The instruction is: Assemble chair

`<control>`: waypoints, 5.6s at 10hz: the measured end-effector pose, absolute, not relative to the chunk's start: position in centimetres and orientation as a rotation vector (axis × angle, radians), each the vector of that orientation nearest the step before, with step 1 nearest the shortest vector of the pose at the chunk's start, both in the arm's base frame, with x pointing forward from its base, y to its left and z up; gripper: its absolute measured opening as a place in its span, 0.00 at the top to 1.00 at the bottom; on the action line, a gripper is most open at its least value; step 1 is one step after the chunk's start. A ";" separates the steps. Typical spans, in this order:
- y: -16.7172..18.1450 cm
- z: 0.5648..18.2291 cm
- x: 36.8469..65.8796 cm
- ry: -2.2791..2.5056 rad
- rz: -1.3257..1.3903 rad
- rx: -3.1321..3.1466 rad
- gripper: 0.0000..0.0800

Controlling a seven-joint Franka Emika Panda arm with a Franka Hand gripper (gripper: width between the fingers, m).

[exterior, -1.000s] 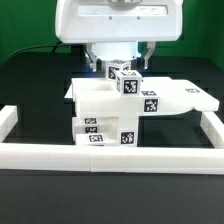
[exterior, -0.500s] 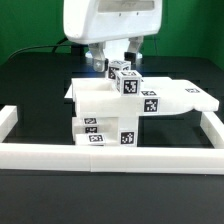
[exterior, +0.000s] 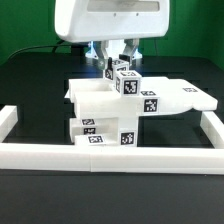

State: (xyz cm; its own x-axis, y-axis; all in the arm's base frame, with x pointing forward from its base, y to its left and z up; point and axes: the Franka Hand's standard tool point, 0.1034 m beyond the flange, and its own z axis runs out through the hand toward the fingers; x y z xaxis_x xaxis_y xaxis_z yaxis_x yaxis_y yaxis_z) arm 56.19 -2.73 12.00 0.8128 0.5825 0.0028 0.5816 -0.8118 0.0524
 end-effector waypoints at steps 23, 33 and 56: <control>-3.0 12.2 56.3 -0.250 0.004 3.211 0.19; -3.6 11.9 56.9 1.135 0.078 2.933 0.19; -3.1 13.7 57.0 -0.423 0.064 3.162 0.19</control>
Offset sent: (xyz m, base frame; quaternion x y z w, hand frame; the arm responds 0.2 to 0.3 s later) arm 0.0000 0.0000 0.0000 0.0000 0.0000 0.1938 0.9810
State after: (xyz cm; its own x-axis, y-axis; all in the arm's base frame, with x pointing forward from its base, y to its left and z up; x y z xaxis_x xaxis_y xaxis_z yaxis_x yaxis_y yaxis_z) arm 56.95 -3.14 13.69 0.9641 -0.2634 0.0334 -0.2615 -0.9637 -0.0540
